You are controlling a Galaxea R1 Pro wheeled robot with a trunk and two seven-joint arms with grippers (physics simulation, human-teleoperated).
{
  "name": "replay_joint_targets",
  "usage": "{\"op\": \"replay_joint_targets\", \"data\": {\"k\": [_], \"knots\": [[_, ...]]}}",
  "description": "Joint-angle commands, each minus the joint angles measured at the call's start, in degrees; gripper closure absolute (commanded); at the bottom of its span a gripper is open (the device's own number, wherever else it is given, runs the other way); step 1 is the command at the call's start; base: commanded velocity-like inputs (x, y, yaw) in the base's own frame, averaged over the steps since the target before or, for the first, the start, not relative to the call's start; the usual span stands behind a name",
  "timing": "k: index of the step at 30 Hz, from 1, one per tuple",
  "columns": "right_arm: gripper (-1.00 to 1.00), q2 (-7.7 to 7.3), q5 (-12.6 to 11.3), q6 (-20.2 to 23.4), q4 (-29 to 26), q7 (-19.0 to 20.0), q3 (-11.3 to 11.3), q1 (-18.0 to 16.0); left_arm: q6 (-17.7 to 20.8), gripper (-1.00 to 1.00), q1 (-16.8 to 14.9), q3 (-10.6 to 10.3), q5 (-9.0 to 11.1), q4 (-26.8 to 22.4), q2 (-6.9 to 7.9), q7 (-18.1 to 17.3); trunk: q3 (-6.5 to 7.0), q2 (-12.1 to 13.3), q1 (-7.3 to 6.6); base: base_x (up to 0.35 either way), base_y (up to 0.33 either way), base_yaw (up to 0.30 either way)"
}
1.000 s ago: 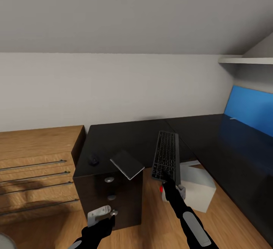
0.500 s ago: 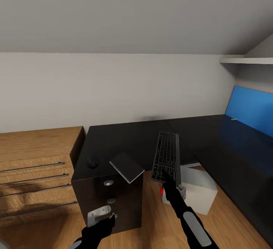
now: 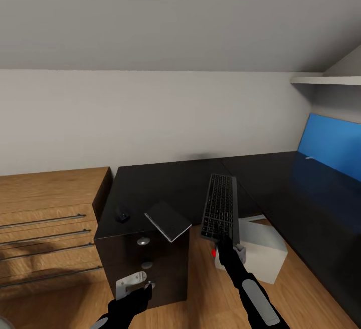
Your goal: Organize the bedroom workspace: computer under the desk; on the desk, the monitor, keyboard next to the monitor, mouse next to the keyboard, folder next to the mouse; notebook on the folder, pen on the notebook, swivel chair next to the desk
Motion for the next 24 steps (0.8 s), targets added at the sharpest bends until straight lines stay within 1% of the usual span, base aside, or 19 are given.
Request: {"op": "replay_joint_targets", "data": {"k": [1,13,17,20,24], "knots": [[1.00,0.01,-0.6,0.3,0.0,0.2,0.0,0.0,0.1,-1.00,0.0,-0.1,0.5,-0.1,0.02,0.4,-0.04,0.0,0.00,0.000,0.000,0.000],[1.00,-0.01,-0.6,0.3,-0.1,0.5,0.0,0.0,0.1,-1.00,0.0,-0.1,0.5,-0.1,-0.06,0.4,-0.04,0.0,0.00,0.000,0.000,0.000],[1.00,-0.20,-0.6,0.3,-0.5,0.5,0.1,0.0,0.1,-1.00,0.0,-0.1,0.4,-0.1,-0.07,0.5,0.67,1.6,-0.88,0.000,0.000,0.000],[1.00,-0.64,-0.6,0.3,-2.5,0.5,0.1,0.0,0.1,-1.00,0.0,-0.1,0.4,-0.1,-0.07,0.5,1.21,2.8,-1.54,0.000,0.000,0.000],[1.00,-1.99,-0.6,0.5,-8.2,0.2,0.1,1.8,0.0,-1.00,0.0,-0.1,0.3,-0.1,-0.07,0.6,1.93,4.4,-2.42,0.000,0.000,0.000]]}}
